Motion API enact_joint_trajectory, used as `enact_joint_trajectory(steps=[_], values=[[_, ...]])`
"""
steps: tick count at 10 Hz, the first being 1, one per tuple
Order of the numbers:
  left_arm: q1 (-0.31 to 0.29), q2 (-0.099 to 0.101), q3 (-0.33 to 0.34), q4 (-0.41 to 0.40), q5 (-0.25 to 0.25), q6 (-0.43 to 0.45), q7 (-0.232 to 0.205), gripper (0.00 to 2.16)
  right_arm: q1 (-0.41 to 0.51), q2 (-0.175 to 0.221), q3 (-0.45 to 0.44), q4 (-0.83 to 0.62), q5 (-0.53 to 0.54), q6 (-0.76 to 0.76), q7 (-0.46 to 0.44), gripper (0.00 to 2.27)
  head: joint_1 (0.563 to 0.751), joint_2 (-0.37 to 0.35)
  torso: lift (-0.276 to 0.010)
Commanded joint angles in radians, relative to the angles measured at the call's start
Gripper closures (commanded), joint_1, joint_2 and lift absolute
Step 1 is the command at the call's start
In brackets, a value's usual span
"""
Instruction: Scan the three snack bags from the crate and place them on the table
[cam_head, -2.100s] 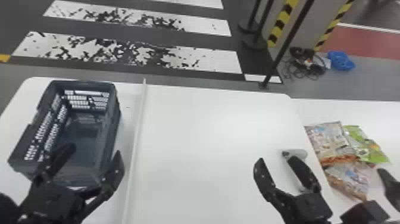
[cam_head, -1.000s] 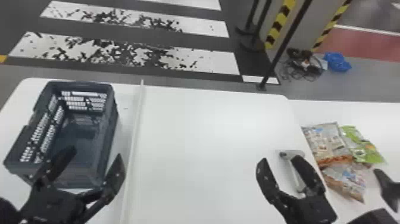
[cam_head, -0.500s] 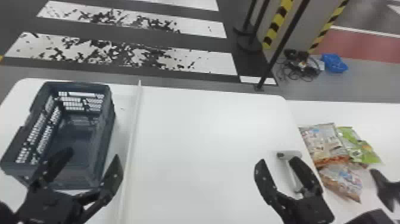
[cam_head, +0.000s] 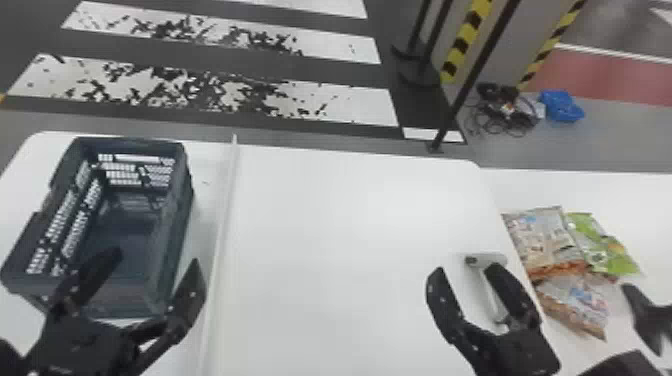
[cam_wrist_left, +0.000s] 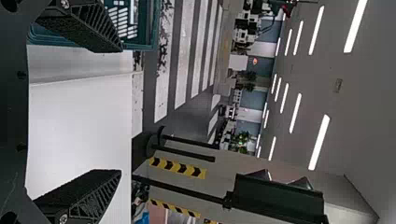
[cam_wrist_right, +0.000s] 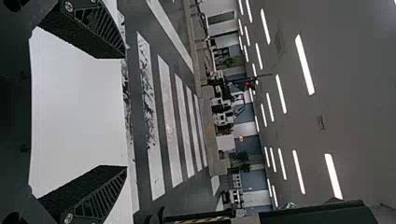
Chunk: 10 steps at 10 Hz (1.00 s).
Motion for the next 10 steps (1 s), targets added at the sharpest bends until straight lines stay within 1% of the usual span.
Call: enact_joint_trajectory(steps=[1,10], values=[[0.0,0.0,0.0,0.0,0.0,-0.001,0.0,0.07,0.0,-0.001,0.0,0.0,0.0,0.0,-0.001,0.08,0.695,-0.202,-0.036],[0.002,0.0,-0.002,0.0,0.0,-0.001,0.0,0.07,0.0,-0.001,-0.002,0.003,0.0,0.0,0.003,0.08,0.695,-0.203,-0.036]])
